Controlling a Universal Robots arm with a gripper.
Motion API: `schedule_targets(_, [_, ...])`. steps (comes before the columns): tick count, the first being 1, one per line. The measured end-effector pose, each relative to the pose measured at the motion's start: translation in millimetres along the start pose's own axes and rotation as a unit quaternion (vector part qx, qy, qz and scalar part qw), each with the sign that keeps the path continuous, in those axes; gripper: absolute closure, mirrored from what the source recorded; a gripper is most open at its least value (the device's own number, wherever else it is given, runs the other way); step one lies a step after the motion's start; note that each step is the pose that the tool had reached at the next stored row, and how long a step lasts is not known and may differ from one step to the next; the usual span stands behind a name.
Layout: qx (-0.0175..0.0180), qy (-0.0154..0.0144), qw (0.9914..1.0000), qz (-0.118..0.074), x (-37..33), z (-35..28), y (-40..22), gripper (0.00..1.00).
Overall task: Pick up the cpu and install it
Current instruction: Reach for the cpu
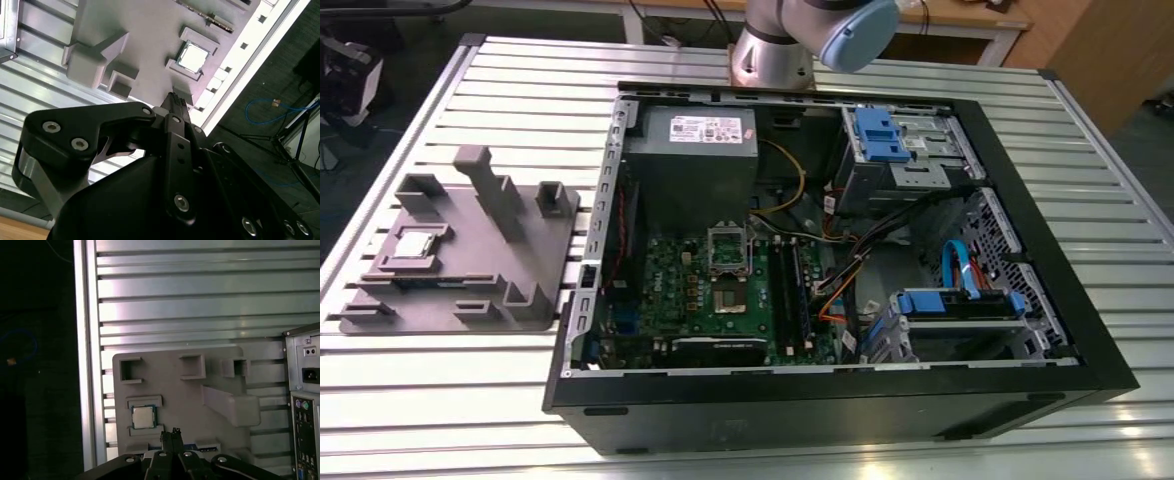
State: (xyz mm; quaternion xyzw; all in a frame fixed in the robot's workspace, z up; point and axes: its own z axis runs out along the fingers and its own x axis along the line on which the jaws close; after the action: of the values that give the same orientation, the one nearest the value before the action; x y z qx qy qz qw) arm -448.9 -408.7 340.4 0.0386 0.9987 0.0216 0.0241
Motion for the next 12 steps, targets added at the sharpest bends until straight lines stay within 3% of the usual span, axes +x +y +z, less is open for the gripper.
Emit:
schedule_targets(3, [-0.0001,-0.0001,1.00000,0.000,0.1,3.7,-3.8,0.90])
schedule_targets(12, [0.0023,-0.0004,0.99996,0.008,1.9,17.8,-6.1,0.90])
